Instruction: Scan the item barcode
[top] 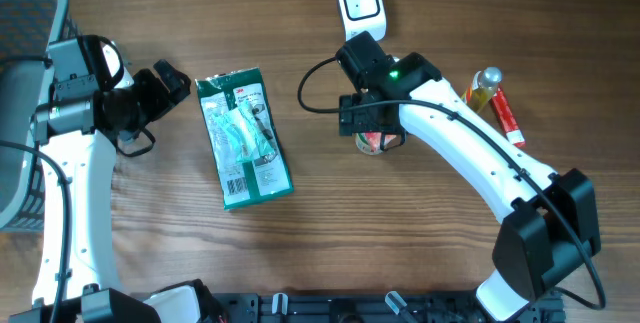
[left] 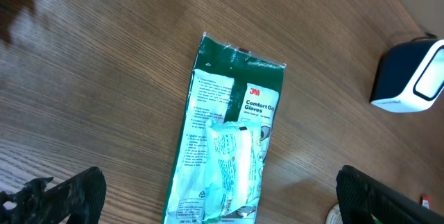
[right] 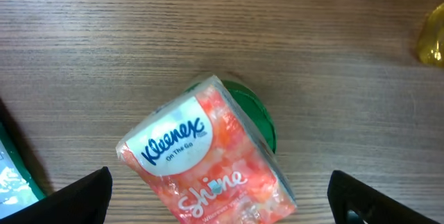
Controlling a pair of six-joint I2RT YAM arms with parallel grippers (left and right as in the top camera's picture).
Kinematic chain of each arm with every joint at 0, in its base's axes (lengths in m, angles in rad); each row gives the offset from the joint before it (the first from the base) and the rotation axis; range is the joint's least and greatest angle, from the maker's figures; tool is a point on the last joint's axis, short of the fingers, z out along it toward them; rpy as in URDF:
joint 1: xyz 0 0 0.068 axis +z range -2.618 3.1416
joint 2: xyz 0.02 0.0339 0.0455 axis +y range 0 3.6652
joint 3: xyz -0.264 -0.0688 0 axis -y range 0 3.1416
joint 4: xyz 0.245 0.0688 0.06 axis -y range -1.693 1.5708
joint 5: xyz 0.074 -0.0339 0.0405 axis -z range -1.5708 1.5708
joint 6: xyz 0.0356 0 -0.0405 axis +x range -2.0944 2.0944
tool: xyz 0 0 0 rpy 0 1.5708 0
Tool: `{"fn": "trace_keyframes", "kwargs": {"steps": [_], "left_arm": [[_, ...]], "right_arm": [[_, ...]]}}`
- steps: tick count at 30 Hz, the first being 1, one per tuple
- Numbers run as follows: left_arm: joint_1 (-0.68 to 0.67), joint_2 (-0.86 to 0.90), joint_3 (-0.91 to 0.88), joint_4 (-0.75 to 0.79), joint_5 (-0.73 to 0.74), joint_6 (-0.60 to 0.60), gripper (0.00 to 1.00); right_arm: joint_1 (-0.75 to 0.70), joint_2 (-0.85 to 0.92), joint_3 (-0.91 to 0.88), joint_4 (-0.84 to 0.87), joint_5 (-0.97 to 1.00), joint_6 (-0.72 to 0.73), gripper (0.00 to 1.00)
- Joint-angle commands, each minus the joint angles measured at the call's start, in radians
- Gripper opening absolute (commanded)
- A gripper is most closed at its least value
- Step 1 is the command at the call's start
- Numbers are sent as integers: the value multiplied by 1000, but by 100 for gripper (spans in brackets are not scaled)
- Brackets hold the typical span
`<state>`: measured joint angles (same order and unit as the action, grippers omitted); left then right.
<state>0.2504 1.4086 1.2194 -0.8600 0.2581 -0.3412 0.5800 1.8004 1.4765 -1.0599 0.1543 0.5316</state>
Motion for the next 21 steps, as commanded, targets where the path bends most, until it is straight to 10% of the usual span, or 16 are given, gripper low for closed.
{"fn": "trace_keyframes", "kwargs": {"steps": [1,21], "left_arm": [[-2,-5,8,2,-5,20,100],[-2,-5,8,3,-5,20,100]], "right_arm": [[6,-18,-69,66,-31,-84,100],[5,-7,-174,171,56,210,99]]}}
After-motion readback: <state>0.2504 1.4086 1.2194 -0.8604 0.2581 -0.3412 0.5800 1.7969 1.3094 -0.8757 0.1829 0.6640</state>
